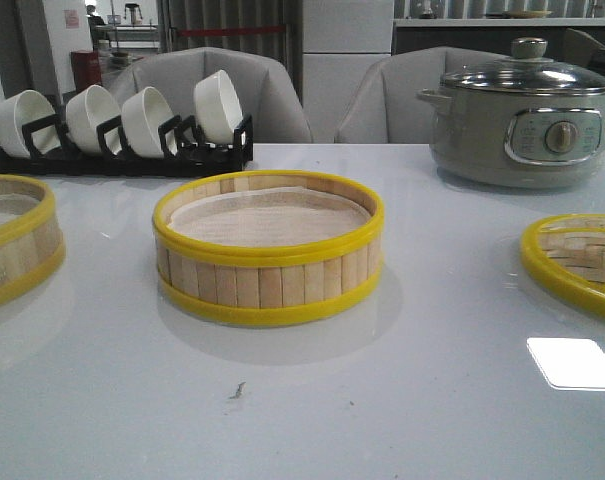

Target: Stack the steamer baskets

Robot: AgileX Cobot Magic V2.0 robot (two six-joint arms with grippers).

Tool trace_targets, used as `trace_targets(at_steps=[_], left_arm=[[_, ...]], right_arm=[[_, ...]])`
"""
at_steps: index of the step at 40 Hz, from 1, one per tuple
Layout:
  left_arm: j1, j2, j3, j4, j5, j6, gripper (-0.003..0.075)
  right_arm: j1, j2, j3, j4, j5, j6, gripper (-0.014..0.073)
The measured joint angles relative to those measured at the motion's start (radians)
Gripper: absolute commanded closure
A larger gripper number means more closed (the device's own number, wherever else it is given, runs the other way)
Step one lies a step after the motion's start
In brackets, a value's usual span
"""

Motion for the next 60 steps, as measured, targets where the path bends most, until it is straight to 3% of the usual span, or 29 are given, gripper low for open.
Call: trace_targets(at_steps=[5,25,37,40,43,46,47,49,60], left_arm=[[0.000,0.066,0.000,0.035,-0.029,0.002,0.0313],[-0.002,0.526,0.000,0.062,-0.120,-0.020,0.0317],[-0.002,0.618,0.000,0.002,-0.159,-0.020,0.0322],[-0.002,0.627,0.000,0.000,-0.163,-0.020,0.0354],[-0.002,0.637,0.000,0.000,-0.167,-0.020,0.0447],[-0.002,0.645,0.000,0.000,-0.168,-0.020,0.0622],[-0.002,0.647,0.000,-0.005,-0.168,-0.020,0.0648],[-0.004,0.649,0.000,-0.010,-0.168,-0.020,0.0614],[-0.027,0.649,-0.109,-0.009,-0.063,-0.045,0.0633]], right_arm=[[0.000,0.000,0.000,0.000,0.001,0.000,0.0295],[0.000,0.000,0.000,-0.002,0.008,0.000,0.0295],[0.000,0.000,0.000,-0.002,0.008,-0.002,0.0295],[0.000,0.000,0.000,-0.002,0.009,-0.002,0.0295],[0.000,0.000,0.000,-0.002,0.009,-0.002,0.0295],[0.000,0.000,0.000,-0.002,0.009,-0.002,0.0295],[0.000,0.000,0.000,-0.002,0.009,-0.002,0.0295],[0.000,0.000,0.000,-0.002,0.009,-0.002,0.0295],[0.000,0.000,0.000,-0.002,0.010,-0.002,0.0295]])
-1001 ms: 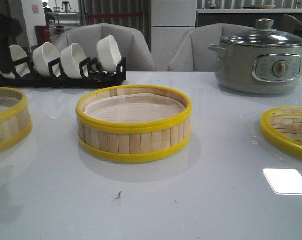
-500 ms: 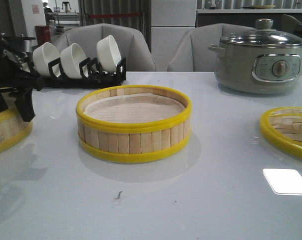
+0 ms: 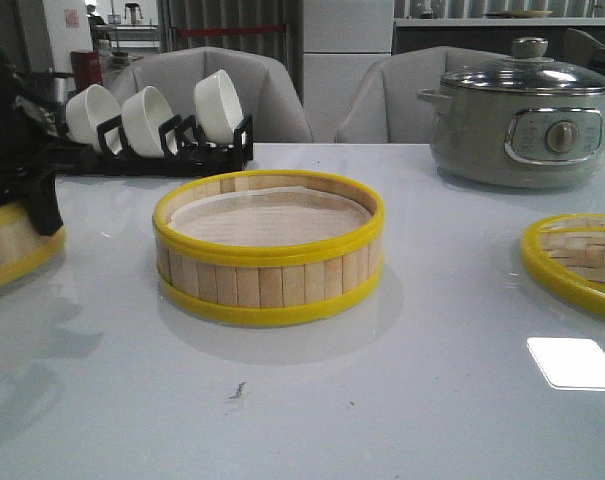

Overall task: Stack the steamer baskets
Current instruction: 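Grasp the yellow rim of the bamboo basket with the left gripper, then lift the basket with the left gripper and lower it onto the center basket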

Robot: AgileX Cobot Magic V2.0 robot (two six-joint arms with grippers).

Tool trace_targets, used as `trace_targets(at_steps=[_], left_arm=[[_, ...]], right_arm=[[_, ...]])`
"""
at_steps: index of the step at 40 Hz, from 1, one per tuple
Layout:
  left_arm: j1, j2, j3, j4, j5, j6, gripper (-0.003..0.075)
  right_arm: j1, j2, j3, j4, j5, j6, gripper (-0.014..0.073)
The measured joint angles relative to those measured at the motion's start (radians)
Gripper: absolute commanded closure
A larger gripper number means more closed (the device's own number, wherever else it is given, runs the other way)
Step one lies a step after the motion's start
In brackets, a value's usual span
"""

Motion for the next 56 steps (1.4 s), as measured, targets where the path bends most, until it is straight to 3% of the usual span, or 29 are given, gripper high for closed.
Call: trace_targets(at_steps=[14,22,29,56], left_arm=[[-0.289,0.000,-0.313,-0.004,0.082,-0.008,0.0633],[-0.471,0.038,-0.348,-0.013,0.093,-0.008,0.0633],[-0.565,0.099,-0.348,-0.015,0.103,-0.008,0.0633],[-0.603,0.141,-0.358,0.018,0.097,-0.008,0.0633]], right_arm=[[0.000,0.000,0.000,0.000,0.000,0.000,0.0295],[0.000,0.000,0.000,0.000,0.000,0.000,0.0295],[0.000,0.000,0.000,0.000,0.000,0.000,0.0295],[0.000,0.000,0.000,0.000,0.002,0.000,0.0295]])
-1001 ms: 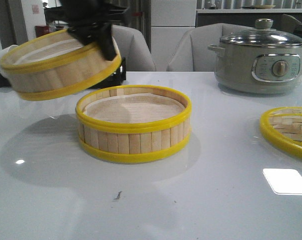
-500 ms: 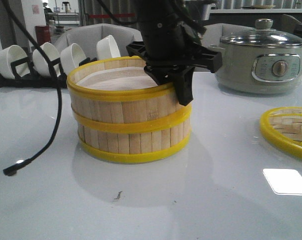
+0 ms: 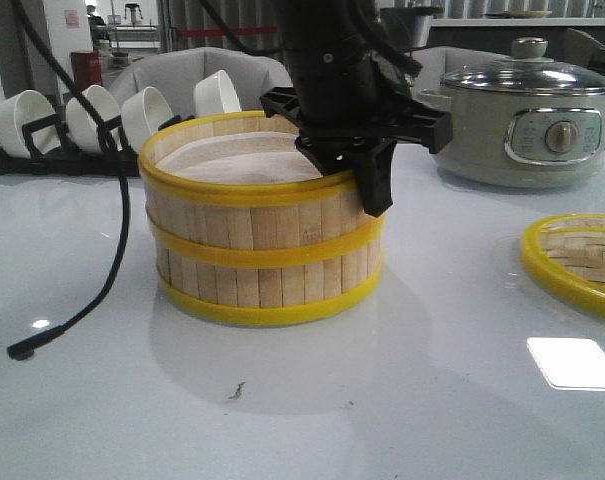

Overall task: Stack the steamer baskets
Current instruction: 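Lift the basket with the left gripper and lower it onto the center basket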

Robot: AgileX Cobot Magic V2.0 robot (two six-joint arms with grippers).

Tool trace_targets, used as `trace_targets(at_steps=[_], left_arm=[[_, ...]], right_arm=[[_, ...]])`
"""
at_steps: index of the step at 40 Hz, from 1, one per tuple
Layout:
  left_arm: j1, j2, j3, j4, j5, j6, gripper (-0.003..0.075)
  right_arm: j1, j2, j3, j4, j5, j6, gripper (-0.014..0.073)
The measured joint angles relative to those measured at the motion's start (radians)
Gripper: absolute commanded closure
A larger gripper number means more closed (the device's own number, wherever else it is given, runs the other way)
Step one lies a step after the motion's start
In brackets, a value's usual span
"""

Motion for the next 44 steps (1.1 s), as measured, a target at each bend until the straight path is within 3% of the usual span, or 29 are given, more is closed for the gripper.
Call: trace_targets(at_steps=[14,40,44], left_arm=[[-0.007,0.002,0.000,0.037,-0.016,-0.006,0.0634],[0.050,0.009,-0.002,-0.057,-0.054,-0.004,0.0634],[0.051,0.009,-0.002,-0.058,-0.054,-0.004,0.0606]], right_arm=[[0.000,0.000,0.000,0.000,0.000,0.000,0.0295],[0.000,0.012,0.000,0.000,0.002,0.000,0.0295],[0.000,0.014,0.000,0.000,0.002,0.000,0.0295]])
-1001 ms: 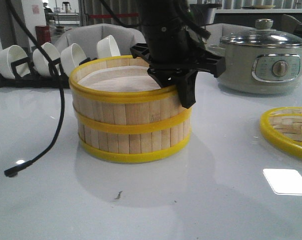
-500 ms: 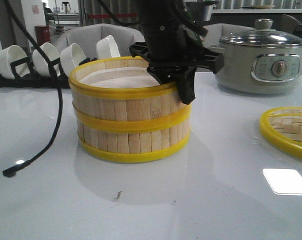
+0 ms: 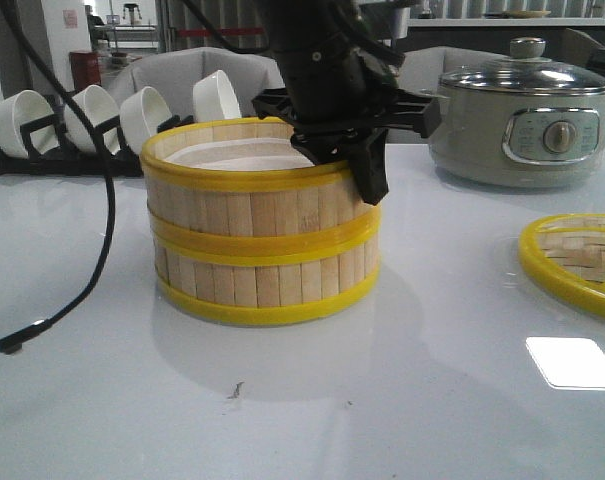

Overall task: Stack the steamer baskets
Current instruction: 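Lift the basket with the left gripper and lower it onto the center basket, then adjust the tilted top basket with the left gripper until seated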

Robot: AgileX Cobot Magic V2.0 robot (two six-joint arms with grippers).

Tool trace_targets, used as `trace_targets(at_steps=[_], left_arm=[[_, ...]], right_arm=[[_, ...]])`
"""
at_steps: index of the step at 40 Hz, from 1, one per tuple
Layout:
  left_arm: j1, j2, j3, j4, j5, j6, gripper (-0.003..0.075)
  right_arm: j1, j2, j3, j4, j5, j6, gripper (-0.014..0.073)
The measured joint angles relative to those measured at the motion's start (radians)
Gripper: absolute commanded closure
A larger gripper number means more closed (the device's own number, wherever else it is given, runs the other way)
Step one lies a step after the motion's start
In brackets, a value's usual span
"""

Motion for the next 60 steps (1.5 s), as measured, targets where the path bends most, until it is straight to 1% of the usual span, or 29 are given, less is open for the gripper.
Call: trace_targets(at_steps=[2,8,10,12,25,31,38,50,54,60], left_arm=[[0.000,0.000,0.000,0.000,0.000,0.000,0.0565],[0.003,0.000,-0.009,0.012,0.000,0.004,0.0316],[0.007,0.000,-0.013,0.020,0.004,0.004,0.0262],[0.013,0.000,-0.019,0.032,0.006,0.004,0.0244],[0.037,-0.041,-0.088,0.106,0.014,0.004,0.0244],[0.040,-0.073,-0.094,0.106,0.035,0.004,0.0244],[0.040,-0.077,-0.090,0.054,0.059,0.004,0.0247],[0.024,-0.077,-0.088,0.040,0.062,0.004,0.0247],[0.018,-0.077,-0.075,0.040,0.062,0.004,0.0247],[0.003,-0.077,-0.014,0.036,0.062,0.004,0.0247]], right_arm=[[0.000,0.000,0.000,0.000,0.000,0.000,0.0295],[0.000,0.000,0.000,0.000,0.000,0.000,0.0295],[0.000,0.000,0.000,0.000,0.000,0.000,0.0295],[0.000,0.000,0.000,0.000,0.000,0.000,0.0295],[0.000,0.000,0.000,0.000,0.000,0.000,0.0295],[0.000,0.000,0.000,0.000,0.000,0.000,0.0295],[0.000,0.000,0.000,0.000,0.000,0.000,0.0295],[0.000,0.000,0.000,0.000,0.000,0.000,0.0295],[0.000,0.000,0.000,0.000,0.000,0.000,0.0295],[0.000,0.000,0.000,0.000,0.000,0.000,0.0295]])
